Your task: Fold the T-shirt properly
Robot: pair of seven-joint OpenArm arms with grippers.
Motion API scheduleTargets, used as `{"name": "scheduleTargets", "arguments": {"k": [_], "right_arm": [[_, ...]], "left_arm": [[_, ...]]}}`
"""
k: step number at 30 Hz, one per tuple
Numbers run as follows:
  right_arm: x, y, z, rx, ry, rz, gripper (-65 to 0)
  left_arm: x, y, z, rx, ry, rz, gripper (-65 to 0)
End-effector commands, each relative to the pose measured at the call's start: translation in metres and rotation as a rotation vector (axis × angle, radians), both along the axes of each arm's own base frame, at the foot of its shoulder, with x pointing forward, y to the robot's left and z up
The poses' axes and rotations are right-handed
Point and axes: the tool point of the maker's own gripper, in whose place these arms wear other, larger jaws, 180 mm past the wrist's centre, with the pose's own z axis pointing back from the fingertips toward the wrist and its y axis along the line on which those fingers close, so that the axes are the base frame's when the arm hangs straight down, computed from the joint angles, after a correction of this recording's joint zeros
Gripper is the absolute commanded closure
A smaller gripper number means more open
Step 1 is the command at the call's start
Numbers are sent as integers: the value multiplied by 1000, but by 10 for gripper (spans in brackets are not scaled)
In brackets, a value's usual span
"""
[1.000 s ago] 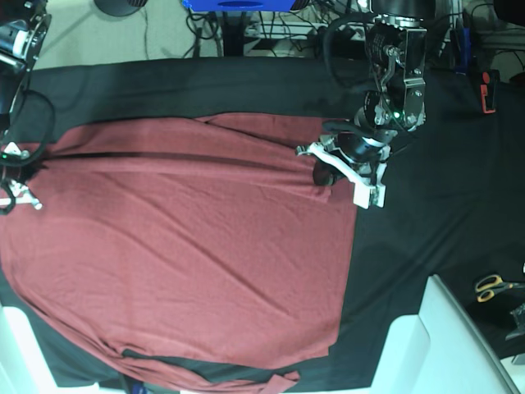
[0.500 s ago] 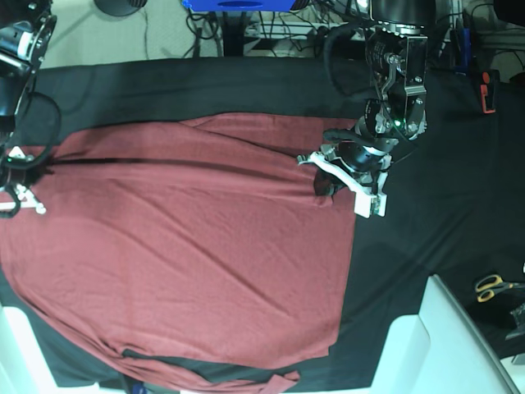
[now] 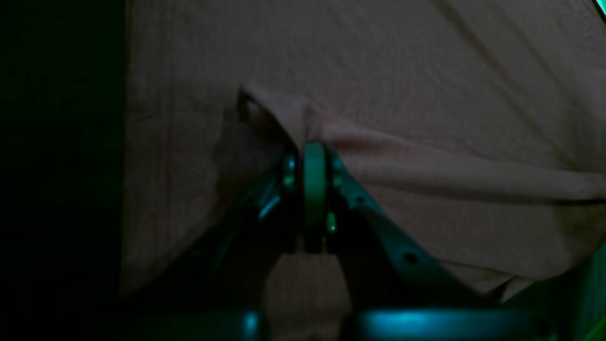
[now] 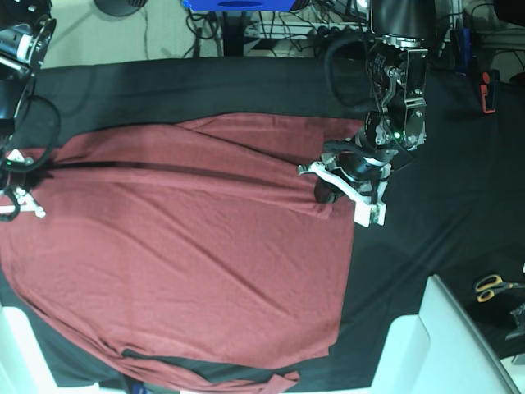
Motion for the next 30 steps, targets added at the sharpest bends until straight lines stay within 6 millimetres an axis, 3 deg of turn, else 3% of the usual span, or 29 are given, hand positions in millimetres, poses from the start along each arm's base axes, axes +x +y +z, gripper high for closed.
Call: {"name": "scheduleTargets", "arguments": {"k": [1, 5, 9, 12, 15, 18, 22, 27, 30], "right_arm": [[14, -13, 16, -31, -47, -7, -81], [15, -13, 17, -30, -59, -12, -236], [25, -18, 20, -79, -127, -22, -335], [27, -28, 31, -123, -237, 14, -335], [23, -32, 53, -131, -389, -1, -335], [12, -44, 72, -171, -453, -4, -339], [-6, -50, 69, -188, -425, -4, -336], [-52, -86, 44, -138, -386, -212, -339], [-63, -100, 31, -81, -395, -266, -341]], "left_arm": [[11, 0, 13, -6, -52, 3, 0], [11, 0, 13, -6, -52, 3, -25], [11, 1, 14, -4, -54, 3, -295], [13, 12, 17, -2, -64, 33, -398], [13, 40, 18, 4, -69, 109, -415], [11, 55, 19, 12, -68, 148, -413], [-6, 65, 13, 43, -44, 140, -413], [-36, 72, 19, 87, -41, 120, -411], [-58, 74, 15, 114, -11, 93, -411]]}}
